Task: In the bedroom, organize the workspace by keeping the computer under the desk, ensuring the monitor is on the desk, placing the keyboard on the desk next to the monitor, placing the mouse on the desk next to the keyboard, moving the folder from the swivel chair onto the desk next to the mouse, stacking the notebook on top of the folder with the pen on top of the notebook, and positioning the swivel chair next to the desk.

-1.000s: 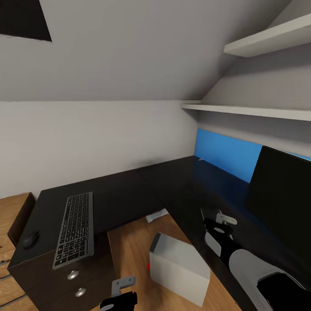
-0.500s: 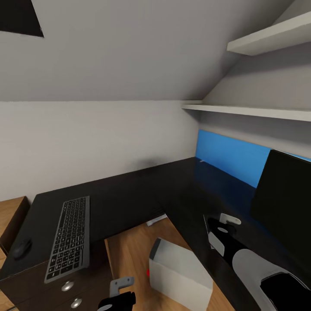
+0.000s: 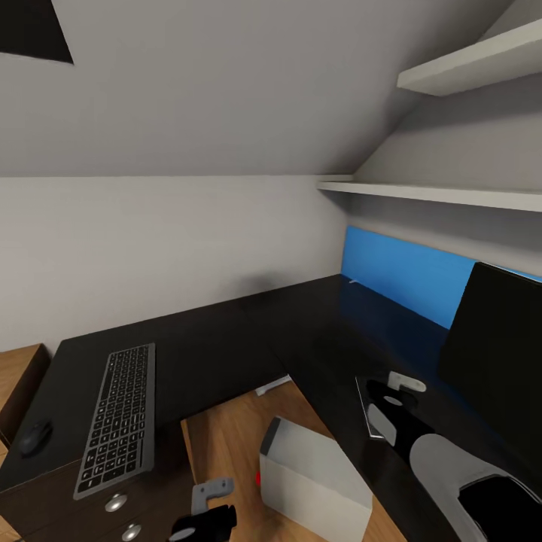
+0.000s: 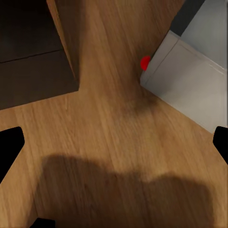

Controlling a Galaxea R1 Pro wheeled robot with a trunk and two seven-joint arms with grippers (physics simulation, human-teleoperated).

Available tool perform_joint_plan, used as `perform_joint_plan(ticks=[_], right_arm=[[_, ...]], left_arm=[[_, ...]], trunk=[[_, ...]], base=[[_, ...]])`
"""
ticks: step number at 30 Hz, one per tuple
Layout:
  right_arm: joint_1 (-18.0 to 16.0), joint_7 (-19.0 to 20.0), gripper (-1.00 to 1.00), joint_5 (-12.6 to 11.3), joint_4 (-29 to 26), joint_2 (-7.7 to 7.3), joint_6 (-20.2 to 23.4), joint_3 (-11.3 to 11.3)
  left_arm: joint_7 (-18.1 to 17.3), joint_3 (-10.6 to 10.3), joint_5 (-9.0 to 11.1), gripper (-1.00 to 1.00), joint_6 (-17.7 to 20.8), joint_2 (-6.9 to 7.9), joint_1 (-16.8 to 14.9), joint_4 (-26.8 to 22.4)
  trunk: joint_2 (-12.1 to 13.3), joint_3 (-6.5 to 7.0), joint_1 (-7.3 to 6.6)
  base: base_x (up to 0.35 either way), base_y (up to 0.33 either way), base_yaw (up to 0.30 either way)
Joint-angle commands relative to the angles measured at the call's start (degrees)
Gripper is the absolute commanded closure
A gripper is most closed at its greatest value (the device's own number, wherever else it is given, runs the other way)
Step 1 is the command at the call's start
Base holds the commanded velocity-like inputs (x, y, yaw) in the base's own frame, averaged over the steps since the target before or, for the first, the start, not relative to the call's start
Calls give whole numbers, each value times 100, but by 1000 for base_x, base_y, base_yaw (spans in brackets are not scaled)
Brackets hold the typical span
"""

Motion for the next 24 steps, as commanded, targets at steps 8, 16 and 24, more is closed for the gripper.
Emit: perform_joint_plan(ticks=[8,16,24], right_arm=[[-4,-8,-100,-307,-22,-39,-29,-14],[-4,18,-100,-548,-37,-44,-29,-20],[-4,20,-100,-640,-46,-42,-29,-21]], left_arm=[[65,2,55,-100,-126,2,-2,-168],[75,3,55,-100,-163,2,-1,-179],[76,4,55,-100,-168,2,1,-174]], trunk=[[-44,-24,22],[-365,-168,198],[-685,-312,373]], base=[[0,0,0],[0,0,0],[0,0,0]])
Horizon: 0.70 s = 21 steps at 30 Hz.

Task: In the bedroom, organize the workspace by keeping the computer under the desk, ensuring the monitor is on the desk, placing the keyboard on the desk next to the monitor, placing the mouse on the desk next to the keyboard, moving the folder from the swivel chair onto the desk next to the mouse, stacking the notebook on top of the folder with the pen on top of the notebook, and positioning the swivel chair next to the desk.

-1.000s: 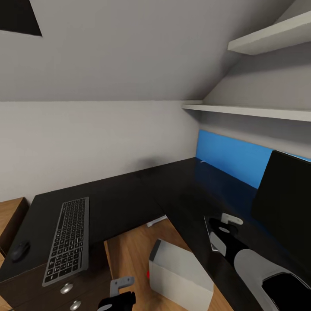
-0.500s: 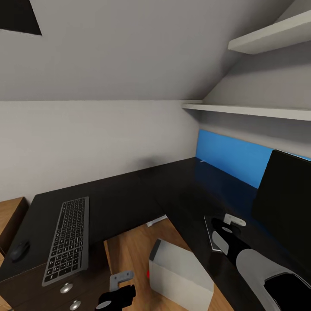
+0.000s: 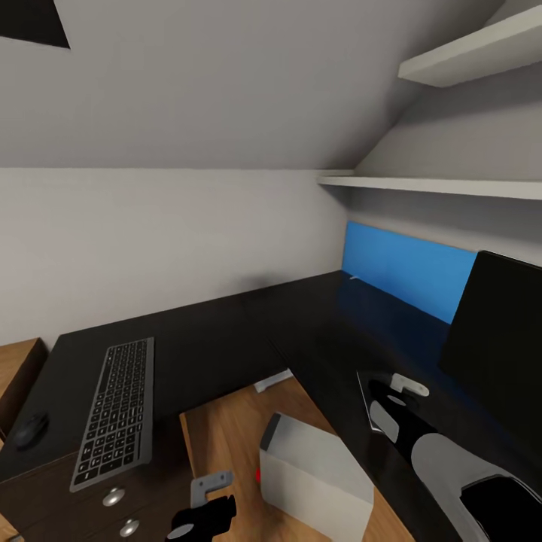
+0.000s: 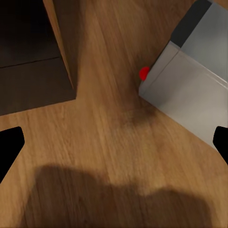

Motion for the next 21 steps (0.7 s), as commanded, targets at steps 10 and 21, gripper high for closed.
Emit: perform_joint_plan(ticks=[10,21], right_arm=[[-4,-16,-100,-72,-11,-3,-29,42],[-4,-13,-100,-72,-11,-3,-29,42]], left_arm=[[50,-9,50,-100,9,2,-6,-2],[66,-9,44,-100,6,2,-7,2]], trunk=[[-246,-114,132],[-246,-114,132]], base=[[0,0,0],[0,0,0]])
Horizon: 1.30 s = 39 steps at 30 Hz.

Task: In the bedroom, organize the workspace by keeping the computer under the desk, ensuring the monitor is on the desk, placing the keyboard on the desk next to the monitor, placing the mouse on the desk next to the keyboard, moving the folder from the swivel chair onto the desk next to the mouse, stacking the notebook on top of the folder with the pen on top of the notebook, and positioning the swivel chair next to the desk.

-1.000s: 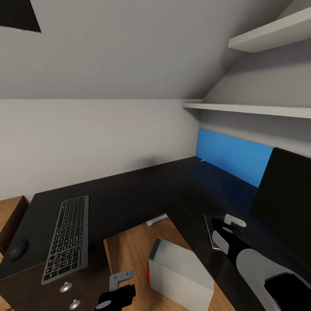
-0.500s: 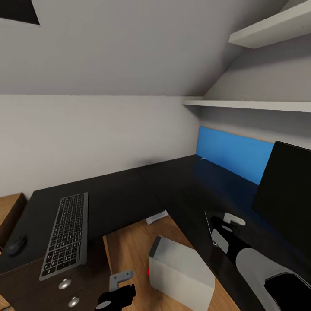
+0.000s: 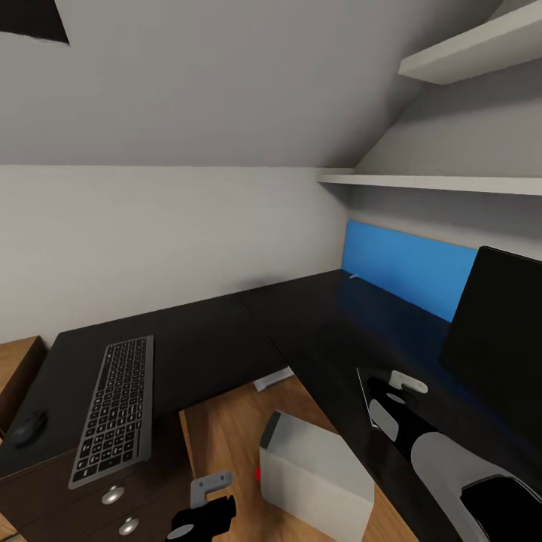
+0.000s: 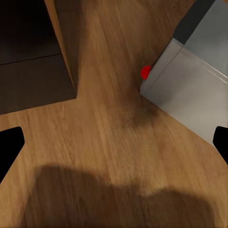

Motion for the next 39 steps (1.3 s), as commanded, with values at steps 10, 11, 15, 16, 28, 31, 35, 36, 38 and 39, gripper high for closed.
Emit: perform_joint_plan(ticks=[10,11,15,16,28,31,35,36,38,39], right_arm=[[1,-11,-100,-172,90,5,-33,42],[1,-11,-100,-172,90,5,-33,43],[1,-11,-100,-172,90,6,-33,40],[1,-11,-100,-172,90,6,-33,42],[1,-11,-100,-172,90,6,-33,45],[1,-11,-100,-172,90,9,-33,45],[1,-9,-100,-172,90,11,-33,45],[1,-9,-100,-172,90,12,-33,45],[1,-11,-100,-172,90,14,-33,45],[1,-9,-100,-172,90,14,-33,46]], left_arm=[[45,-9,47,-100,12,6,-4,69],[43,-9,47,-100,11,7,-4,92],[30,-9,44,-100,7,10,-4,199],[25,-9,41,-100,6,7,-4,213],[17,-11,36,-100,5,5,-4,238],[16,-10,36,-100,4,5,-4,238],[14,-10,36,-100,5,4,-6,238],[12,-10,36,-100,5,4,-5,238],[9,-10,35,-100,5,5,-4,238],[8,-12,34,-100,5,7,-3,238]], trunk=[[-2,-7,0],[-2,-7,0],[-2,-7,0],[-2,-7,0],[-2,-7,0],[-2,-7,0],[-2,-7,0],[-2,-7,0],[-2,-7,0],[-2,-7,0]], base=[[0,0,0],[0,0,0],[-57,58,0],[-163,160,0],[-49,57,0],[-70,160,0],[-123,164,0],[-74,87,0],[-31,37,0],[-10,12,0]])
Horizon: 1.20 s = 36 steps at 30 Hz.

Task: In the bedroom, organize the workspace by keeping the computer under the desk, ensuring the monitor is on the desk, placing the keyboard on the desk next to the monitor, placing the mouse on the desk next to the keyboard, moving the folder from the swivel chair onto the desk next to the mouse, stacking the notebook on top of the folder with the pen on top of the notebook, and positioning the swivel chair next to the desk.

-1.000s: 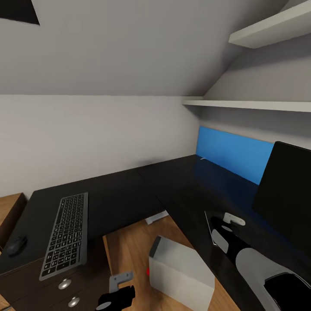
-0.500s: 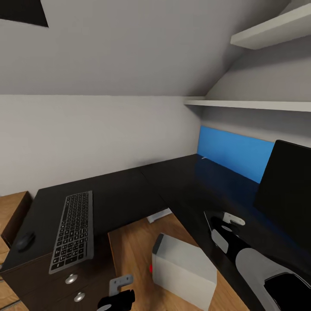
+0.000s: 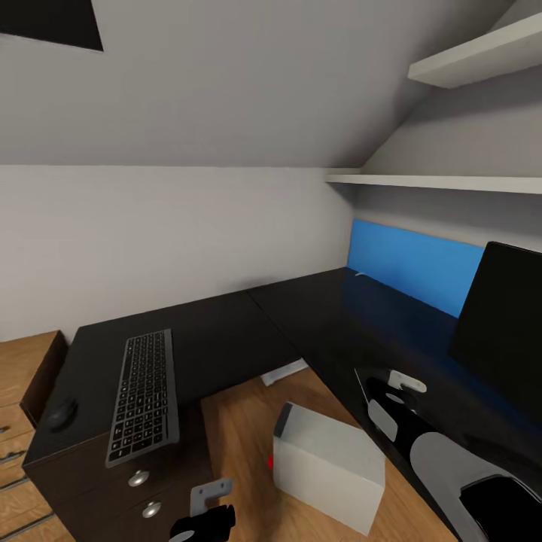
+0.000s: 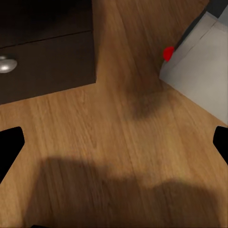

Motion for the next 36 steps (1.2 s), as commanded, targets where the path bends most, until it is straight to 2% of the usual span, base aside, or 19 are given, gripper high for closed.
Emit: perform_joint_plan(ticks=[1,25,36], right_arm=[[2,-13,-100,-179,89,-1,-34,-1],[2,-5,-100,-179,89,-1,-34,3],[2,-5,-100,-179,89,-1,-34,5]], left_arm=[[50,-12,50,-100,10,3,-5,-8],[50,-11,54,-100,10,-1,-7,-8],[50,-15,54,-100,10,-2,-5,-8]], trunk=[[-3,-8,0],[-3,-8,0],[-3,-8,0]], base=[[-8,9,0],[-66,1,0],[-112,77,0]])
